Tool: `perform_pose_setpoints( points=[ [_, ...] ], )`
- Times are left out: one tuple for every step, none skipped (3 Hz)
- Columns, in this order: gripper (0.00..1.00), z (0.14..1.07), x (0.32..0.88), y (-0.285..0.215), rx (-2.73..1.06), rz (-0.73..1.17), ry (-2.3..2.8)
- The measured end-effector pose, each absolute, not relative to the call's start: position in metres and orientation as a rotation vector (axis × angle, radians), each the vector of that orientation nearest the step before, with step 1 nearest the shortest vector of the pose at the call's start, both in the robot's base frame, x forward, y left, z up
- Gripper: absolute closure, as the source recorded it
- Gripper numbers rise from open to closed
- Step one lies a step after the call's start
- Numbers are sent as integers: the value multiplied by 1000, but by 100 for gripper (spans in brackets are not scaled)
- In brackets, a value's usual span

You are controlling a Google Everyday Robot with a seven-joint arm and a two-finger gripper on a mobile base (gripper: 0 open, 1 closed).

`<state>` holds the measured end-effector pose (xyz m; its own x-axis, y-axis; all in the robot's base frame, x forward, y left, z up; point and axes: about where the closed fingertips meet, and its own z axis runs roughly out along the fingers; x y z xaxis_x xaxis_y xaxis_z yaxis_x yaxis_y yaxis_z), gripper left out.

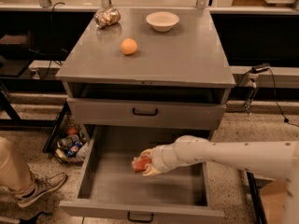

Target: Pick coke can from middle drawer and place on counter

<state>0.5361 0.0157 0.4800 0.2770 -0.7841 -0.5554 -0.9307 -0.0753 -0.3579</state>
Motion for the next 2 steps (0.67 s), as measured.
perform_pose_setpoints(
  points=[
    [100, 559, 531, -68, -1843, 180, 1577],
    [100, 559, 531, -68, -1844, 180, 1577]
  ],
)
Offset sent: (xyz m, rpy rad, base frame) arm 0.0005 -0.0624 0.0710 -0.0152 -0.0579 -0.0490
